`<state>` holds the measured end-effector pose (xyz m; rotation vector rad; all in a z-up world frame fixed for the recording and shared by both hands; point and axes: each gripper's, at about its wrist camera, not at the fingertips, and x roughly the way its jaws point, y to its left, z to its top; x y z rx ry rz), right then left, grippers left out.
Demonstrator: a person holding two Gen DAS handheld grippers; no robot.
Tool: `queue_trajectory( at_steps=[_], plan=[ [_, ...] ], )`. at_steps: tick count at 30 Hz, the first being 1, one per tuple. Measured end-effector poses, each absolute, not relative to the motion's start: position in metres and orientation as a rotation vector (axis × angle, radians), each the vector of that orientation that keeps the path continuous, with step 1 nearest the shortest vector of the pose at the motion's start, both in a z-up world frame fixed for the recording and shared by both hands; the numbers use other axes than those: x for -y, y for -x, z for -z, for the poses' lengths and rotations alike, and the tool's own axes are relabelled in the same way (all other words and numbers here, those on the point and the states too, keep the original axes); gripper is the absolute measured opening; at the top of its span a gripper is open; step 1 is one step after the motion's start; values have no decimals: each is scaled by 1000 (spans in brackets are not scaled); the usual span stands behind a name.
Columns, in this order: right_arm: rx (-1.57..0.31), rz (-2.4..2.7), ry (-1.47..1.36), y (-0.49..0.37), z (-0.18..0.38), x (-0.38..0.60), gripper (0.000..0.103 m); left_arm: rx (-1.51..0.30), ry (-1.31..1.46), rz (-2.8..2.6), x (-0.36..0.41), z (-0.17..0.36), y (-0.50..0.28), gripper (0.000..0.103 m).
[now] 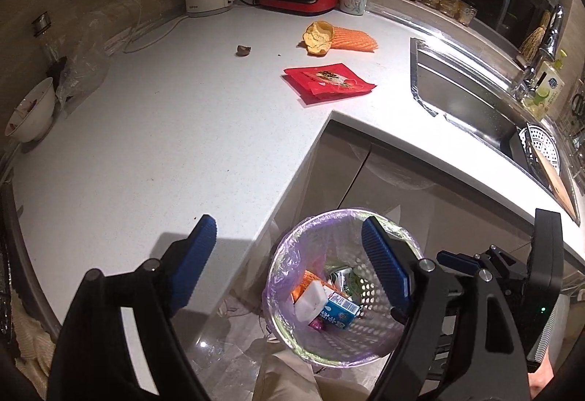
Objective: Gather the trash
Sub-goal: 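Lower the orange peel and red onion into the bin and open both grippers, then move the left gripper to the red snack wrapper and close on it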
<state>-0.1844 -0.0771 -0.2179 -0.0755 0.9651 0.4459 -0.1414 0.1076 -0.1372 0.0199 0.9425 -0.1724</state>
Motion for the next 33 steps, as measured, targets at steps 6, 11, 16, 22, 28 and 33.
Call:
queue_trajectory(
  at_steps=[6, 11, 16, 22, 28, 33],
  plan=[
    [-920, -420, 46, 175, 188, 90, 90, -954, -5, 215, -96, 137, 106, 82],
    [-889, -383, 25, 162, 164, 103, 94, -968, 2, 253, -80, 141, 58, 86],
    [-873, -344, -1, 144, 150, 116, 94, -1012, 25, 290, -67, 154, 1, 87],
    [-880, -286, -34, 120, 146, 127, 94, -1062, 39, 321, -57, 171, -52, 87],
    [-877, -244, -54, 101, 148, 132, 94, -1094, 55, 353, -57, 184, -79, 87],
    [-880, -228, -53, 89, 148, 134, 94, -1101, 33, 360, -52, 191, -94, 87]
  ],
)
